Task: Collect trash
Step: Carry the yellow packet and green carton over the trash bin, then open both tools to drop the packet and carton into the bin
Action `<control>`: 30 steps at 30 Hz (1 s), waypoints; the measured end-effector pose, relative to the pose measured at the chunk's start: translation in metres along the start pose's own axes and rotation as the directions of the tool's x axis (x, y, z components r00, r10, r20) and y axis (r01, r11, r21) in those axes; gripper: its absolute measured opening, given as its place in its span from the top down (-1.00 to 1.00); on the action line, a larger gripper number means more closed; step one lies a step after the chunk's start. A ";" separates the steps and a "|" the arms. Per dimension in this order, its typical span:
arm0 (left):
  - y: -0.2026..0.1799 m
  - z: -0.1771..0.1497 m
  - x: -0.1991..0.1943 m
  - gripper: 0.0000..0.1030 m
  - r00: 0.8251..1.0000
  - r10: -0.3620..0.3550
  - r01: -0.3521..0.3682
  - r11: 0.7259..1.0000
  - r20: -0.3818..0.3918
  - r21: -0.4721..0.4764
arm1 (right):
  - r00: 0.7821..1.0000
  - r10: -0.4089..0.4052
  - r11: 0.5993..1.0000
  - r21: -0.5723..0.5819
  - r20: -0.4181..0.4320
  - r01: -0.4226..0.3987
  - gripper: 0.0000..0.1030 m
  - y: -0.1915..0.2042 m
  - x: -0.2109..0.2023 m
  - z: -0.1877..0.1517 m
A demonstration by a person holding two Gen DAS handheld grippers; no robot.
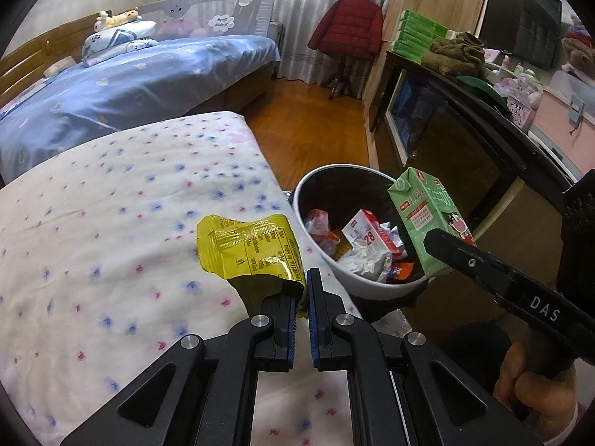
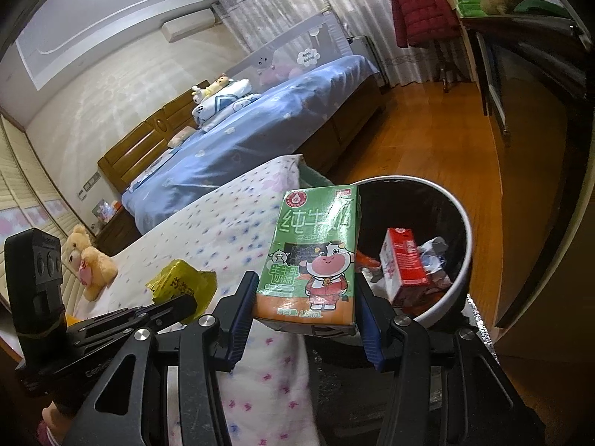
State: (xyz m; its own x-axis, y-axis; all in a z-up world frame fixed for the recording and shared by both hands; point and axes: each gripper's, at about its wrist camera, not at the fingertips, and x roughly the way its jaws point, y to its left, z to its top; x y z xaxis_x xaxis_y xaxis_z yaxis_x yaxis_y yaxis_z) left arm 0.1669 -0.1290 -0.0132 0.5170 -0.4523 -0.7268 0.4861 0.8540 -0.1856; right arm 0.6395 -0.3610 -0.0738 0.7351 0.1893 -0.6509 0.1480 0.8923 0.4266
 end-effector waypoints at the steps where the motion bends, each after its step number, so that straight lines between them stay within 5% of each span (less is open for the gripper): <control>1: -0.001 0.001 0.000 0.91 1.000 -0.001 0.001 1.000 0.001 0.002 | 1.000 -0.003 1.000 0.002 0.001 0.003 0.02 -0.002 0.000 0.001; 30: -0.038 0.022 0.042 0.91 0.999 -0.033 0.035 0.997 -0.030 0.073 | 0.997 -0.074 0.997 0.033 -0.011 0.074 0.02 -0.042 0.002 0.014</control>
State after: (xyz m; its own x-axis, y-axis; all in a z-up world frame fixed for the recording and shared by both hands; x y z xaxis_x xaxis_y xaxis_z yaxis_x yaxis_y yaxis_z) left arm 0.1856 -0.1862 -0.0217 0.4798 -0.4720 -0.7396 0.5539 0.8167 -0.1619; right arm 0.6440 -0.4038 -0.0836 0.7147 0.1278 -0.6876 0.2235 0.8898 0.3978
